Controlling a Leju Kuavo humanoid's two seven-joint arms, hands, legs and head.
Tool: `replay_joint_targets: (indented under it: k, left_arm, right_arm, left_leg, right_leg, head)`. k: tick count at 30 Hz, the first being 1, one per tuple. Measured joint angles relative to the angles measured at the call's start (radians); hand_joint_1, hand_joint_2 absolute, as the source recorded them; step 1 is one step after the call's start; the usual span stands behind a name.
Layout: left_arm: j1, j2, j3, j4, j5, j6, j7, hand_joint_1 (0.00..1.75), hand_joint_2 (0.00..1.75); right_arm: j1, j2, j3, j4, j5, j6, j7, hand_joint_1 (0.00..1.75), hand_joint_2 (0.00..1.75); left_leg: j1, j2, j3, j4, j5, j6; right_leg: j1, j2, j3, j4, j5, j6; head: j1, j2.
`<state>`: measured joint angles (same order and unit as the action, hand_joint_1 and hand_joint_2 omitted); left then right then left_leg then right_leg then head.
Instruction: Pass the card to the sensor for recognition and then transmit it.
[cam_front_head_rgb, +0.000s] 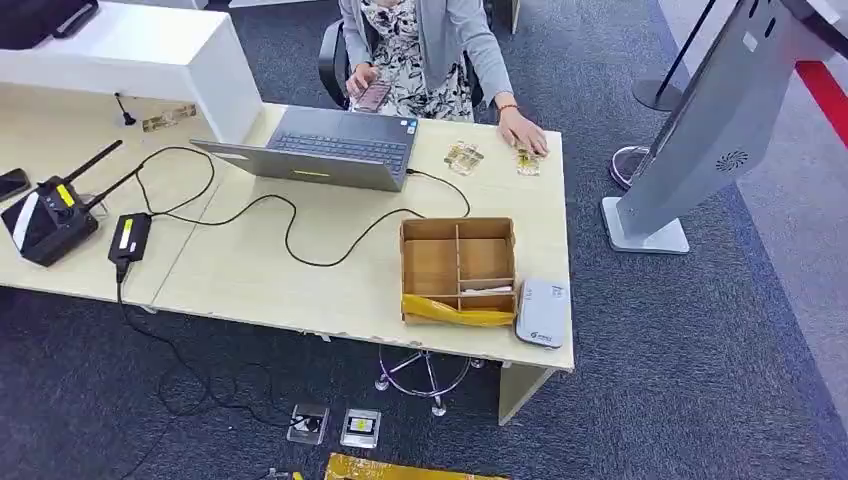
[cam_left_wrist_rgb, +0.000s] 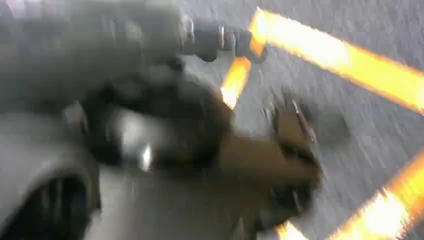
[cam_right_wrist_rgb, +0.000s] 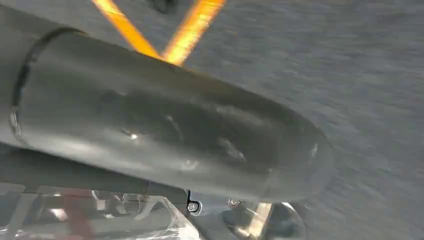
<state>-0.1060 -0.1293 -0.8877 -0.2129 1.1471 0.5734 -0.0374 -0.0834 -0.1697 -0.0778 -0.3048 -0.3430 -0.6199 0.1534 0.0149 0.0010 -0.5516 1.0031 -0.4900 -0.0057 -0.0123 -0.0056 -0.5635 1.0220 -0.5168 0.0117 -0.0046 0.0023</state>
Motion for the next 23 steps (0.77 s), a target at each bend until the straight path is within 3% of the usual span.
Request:
replay_joint_targets:
  k: [8, 10, 14, 16, 23]
  left_arm:
    - [0.001, -0.001, 0.009, -0.016, -0.001, 0.027, -0.081, 0.00, 0.00]
    - [0.001, 0.000, 0.008, -0.018, 0.007, 0.031, -0.101, 0.00, 0.00]
    - [0.002, 0.000, 0.008, -0.028, 0.022, 0.024, -0.209, 0.00, 0.00]
    - [0.002, 0.000, 0.008, -0.034, 0.023, 0.019, -0.236, 0.00, 0.00]
    - [0.002, 0.002, 0.008, -0.037, 0.061, -0.016, -0.228, 0.00, 0.00]
  right_arm:
    - [0.001, 0.118, -0.044, 0.064, 0.020, 0.001, -0.024, 0.00, 0.00]
    - [0.001, 0.119, -0.045, 0.065, 0.015, 0.000, -0.045, 0.00, 0.00]
    - [0.000, 0.113, -0.065, 0.070, -0.027, 0.005, -0.179, 0.00, 0.00]
    - [0.000, 0.117, -0.068, 0.072, -0.033, 0.017, -0.215, 0.00, 0.00]
    - [0.000, 0.121, -0.070, 0.079, -0.033, 0.058, -0.239, 0.00, 0.00]
  left_leg:
    - [-0.001, 0.001, 0.001, 0.000, 0.000, -0.001]
    - [-0.001, 0.001, 0.001, 0.000, 0.000, -0.001]
    - [-0.001, 0.001, 0.001, 0.000, 0.000, -0.001]
    - [-0.002, 0.001, 0.001, 0.000, 0.000, -0.001]
    - [-0.002, 0.001, 0.001, 0.000, 0.000, -0.001]
  right_leg:
    - [-0.002, 0.001, 0.000, 0.000, 0.000, 0.000]
    - [-0.001, 0.001, 0.001, 0.000, 0.000, 0.000]
    - [-0.002, 0.001, 0.001, 0.000, 0.000, 0.000]
    - [-0.002, 0.001, 0.001, 0.000, 0.000, 0.000]
    - [-0.002, 0.001, 0.001, 0.000, 0.000, 0.000]
  head:
    - [0.001, 0.000]
    - [-0.002, 0.000]
    - [0.000, 0.000]
    - [-0.001, 0.000]
    - [-0.002, 0.000]
